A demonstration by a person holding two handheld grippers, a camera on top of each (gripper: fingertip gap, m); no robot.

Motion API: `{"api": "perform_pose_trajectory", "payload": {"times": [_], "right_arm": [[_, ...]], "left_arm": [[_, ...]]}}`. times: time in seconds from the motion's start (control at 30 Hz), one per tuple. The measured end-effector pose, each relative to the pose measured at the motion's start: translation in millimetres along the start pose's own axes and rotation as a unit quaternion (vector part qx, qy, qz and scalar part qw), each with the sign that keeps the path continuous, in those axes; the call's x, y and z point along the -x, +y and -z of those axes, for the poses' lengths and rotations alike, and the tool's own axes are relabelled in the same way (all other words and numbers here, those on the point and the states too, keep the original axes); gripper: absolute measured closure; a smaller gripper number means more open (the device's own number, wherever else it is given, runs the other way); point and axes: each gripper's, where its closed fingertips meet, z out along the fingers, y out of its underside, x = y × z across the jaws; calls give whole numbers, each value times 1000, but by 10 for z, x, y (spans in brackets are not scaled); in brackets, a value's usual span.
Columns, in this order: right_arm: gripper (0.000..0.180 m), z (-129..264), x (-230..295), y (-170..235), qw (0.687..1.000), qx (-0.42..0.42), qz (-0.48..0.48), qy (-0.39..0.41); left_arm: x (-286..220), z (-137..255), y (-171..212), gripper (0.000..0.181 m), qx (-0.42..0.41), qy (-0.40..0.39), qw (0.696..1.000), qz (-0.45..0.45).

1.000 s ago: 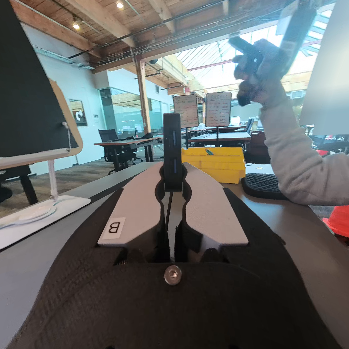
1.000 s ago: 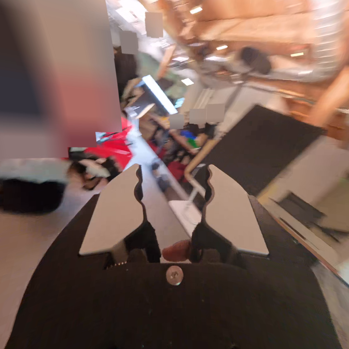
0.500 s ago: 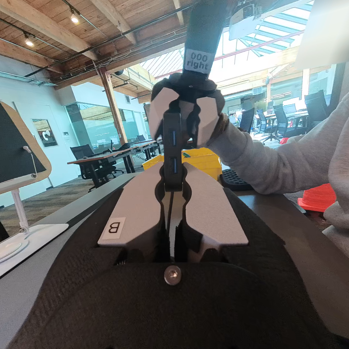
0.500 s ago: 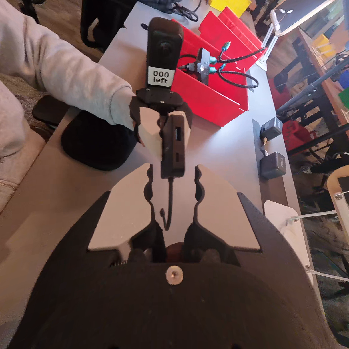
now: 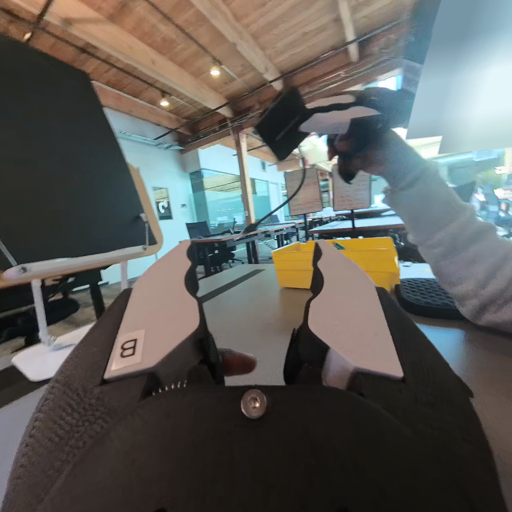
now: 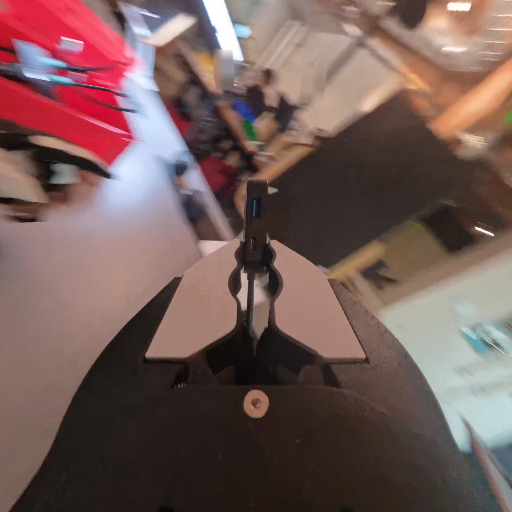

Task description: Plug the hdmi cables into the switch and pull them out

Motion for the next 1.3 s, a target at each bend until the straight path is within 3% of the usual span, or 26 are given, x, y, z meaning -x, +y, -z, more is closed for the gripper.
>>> {"api": "perform_pose_trajectory", "payload": {"times": [0.1, 0.17, 0.3, 0.43, 0.6, 0.8, 0.87, 0.93, 1.1, 1.3], "right_arm": [[166, 564, -819, 412, 980, 48, -26, 193], [166, 887, -1146, 830, 958, 94, -59, 263], [166, 1265, -1405, 1781, 919, 184, -157, 312], [166, 1446, -1410, 2424, 893, 206, -242, 319], [166, 1523, -1485, 2347, 897, 53, -302, 318], [166, 1730, -1561, 1724, 907, -106, -261, 314], [166, 1752, -1570, 1681, 901, -151, -261, 313], [166, 1676, -1554, 1894, 895, -129, -302, 301], [166, 1422, -1268, 2704, 889, 79, -374, 253], [165, 1227, -978, 3007, 873, 162, -420, 186]], "left_arm": [[165, 24, -5, 88, -11, -36, 999, 35], [225, 41, -24, 84, -18, -47, 998, 44], [229, 40, -2, 84, -10, -47, 998, 38], [173, 14, 68, 84, 10, -33, 999, 32], [150, 0, 142, 87, 32, -28, 999, 26], [155, 1, 172, 90, 40, -30, 998, 29], [147, -2, 176, 90, 41, -28, 998, 28], [137, -2, 177, 91, 43, -26, 998, 26], [138, 3, 193, 92, 48, -25, 998, 25], [109, -8, 215, 93, 56, -20, 998, 21]]}}
